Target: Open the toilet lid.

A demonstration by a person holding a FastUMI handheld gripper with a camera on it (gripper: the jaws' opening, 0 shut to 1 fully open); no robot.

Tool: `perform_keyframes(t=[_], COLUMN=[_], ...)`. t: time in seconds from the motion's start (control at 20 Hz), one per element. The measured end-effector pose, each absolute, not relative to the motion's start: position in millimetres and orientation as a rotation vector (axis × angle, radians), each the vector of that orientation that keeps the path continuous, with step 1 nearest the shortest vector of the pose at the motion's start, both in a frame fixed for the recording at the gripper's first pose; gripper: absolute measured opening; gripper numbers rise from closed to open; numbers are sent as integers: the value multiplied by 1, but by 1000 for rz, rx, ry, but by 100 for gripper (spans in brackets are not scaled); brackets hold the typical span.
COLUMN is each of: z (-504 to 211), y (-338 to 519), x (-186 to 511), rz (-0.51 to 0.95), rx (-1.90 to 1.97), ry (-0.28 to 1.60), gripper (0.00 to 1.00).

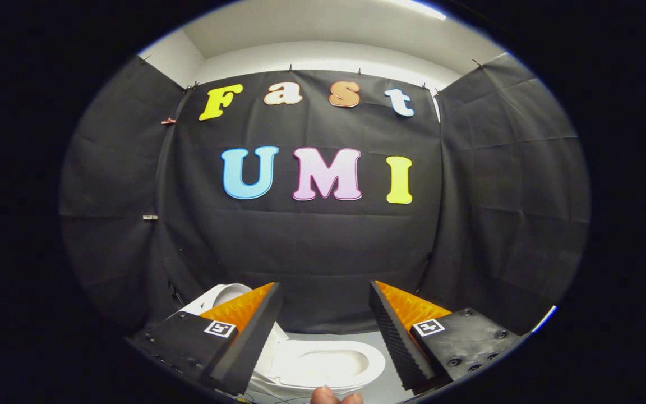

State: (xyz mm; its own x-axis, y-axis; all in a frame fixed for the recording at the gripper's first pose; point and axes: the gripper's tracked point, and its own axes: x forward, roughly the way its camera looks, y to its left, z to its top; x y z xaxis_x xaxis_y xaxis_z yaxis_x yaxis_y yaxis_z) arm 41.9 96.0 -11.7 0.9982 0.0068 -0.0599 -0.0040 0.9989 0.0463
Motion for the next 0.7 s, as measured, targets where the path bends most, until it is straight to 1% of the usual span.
perform_keyframes(t=[0.2, 0.45, 0.7], z=[-14, -3, -3], y=[64, 28, 15], x=[29, 11, 2], rz=[-14, -51, -71], rx=[70, 44, 44], ry=[62, 10, 8], gripper=[99, 98, 98])
